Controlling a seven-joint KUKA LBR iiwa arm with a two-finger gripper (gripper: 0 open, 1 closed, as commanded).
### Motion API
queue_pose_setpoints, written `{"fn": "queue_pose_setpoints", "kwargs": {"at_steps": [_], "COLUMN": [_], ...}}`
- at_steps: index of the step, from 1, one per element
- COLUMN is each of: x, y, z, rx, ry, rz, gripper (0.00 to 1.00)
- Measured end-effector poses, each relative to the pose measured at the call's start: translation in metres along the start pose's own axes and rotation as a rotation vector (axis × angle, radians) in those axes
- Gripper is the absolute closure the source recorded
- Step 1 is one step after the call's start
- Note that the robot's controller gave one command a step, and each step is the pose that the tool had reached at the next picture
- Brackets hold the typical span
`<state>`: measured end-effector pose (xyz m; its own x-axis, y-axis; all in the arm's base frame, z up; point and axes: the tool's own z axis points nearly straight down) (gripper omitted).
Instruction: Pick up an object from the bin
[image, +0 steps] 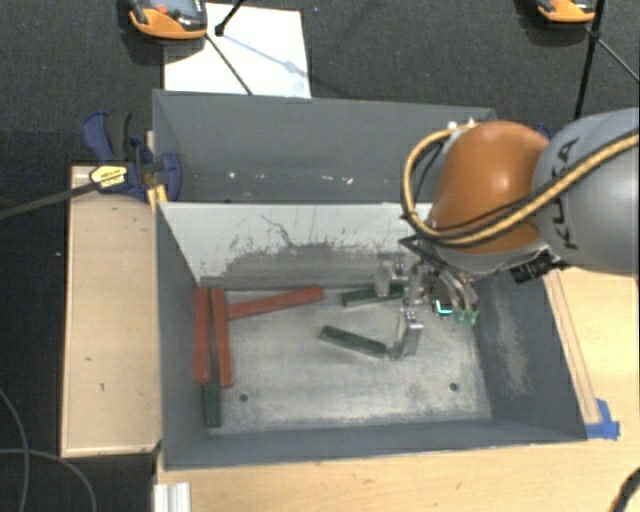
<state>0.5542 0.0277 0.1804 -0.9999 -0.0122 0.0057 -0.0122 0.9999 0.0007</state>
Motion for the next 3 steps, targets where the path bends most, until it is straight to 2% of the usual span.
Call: {"fn": "queue_pose_setpoints", "kwargs": {"at_steps": [1,2,3], "x": [-0.002,-0.011,-0.022], "y": [0.000,-0.006,-0.008], "z": [-0.004,0.035,0.088], "rx": [0.000,0.000,0.000], "ry": [-0.008,-0.018,-0.008], "rz": [0.001,-0.013,0.082], "gripper": [0.00,0.00,0.00]}}
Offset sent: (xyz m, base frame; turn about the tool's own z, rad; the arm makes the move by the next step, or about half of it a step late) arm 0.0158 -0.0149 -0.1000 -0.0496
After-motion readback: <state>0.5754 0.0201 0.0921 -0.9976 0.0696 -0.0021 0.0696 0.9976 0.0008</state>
